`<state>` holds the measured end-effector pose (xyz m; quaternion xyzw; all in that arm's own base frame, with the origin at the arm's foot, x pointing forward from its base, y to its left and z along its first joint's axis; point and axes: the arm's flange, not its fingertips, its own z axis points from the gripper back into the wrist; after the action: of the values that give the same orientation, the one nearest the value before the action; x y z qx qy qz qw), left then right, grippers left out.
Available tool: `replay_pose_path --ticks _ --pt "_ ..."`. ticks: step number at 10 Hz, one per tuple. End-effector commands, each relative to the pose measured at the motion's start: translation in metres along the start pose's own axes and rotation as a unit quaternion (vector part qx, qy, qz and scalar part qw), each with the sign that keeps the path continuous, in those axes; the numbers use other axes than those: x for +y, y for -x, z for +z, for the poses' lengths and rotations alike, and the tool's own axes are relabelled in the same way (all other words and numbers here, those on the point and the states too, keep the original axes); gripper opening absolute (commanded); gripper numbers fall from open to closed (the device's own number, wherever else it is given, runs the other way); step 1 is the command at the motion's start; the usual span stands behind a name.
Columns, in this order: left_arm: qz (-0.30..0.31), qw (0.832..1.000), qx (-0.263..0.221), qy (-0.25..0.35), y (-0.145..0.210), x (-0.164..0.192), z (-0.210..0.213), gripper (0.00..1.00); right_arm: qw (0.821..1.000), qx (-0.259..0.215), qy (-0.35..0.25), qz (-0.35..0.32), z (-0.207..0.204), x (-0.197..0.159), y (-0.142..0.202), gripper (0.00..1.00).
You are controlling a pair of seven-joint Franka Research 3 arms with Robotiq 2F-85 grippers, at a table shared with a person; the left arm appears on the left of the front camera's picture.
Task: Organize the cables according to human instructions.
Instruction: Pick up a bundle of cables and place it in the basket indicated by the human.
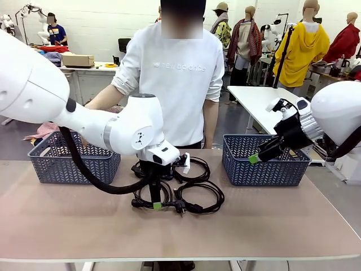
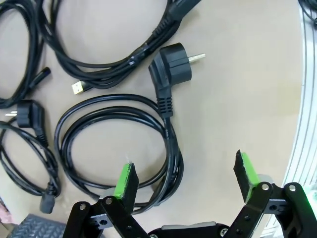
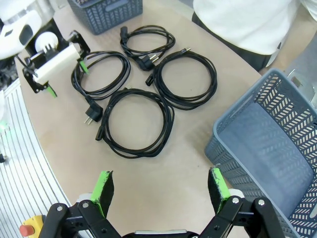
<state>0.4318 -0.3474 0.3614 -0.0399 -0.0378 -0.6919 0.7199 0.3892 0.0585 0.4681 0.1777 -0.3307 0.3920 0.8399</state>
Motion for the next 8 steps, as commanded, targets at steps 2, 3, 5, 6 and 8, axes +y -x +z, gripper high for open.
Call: replay_pose_path --ticks 2,3,5,6,8 --pt "0.008 1.0 0.02 -0.008 -0.003 0.0 -0.022 1.0 1.0 -0.01 -0.006 0.003 -0.003 -0.003 0.001 1.0" --pt "0.007 1.0 0.025 -0.008 -0.003 0.002 -0.028 1.0 1.0 -0.01 -0.006 0.003 -0.003 -0.003 0.001 1.0" --pt "0.008 1.0 0.028 -0.01 -0.003 0.008 -0.039 1.0 1.0 -0.01 -0.006 0.003 -0.003 -0.003 0.001 1.0" --pt "0.004 1.0 0.025 -0.009 -0.004 0.01 -0.045 1.0 1.0 -0.01 -0.006 0.003 -0.003 -0.003 0.001 1.0" --pt "0.001 1.0 0.027 -0.009 -0.005 0.013 -0.049 1.0 1.0 -0.01 -0.006 0.003 -0.003 -0.003 0.001 1.0"
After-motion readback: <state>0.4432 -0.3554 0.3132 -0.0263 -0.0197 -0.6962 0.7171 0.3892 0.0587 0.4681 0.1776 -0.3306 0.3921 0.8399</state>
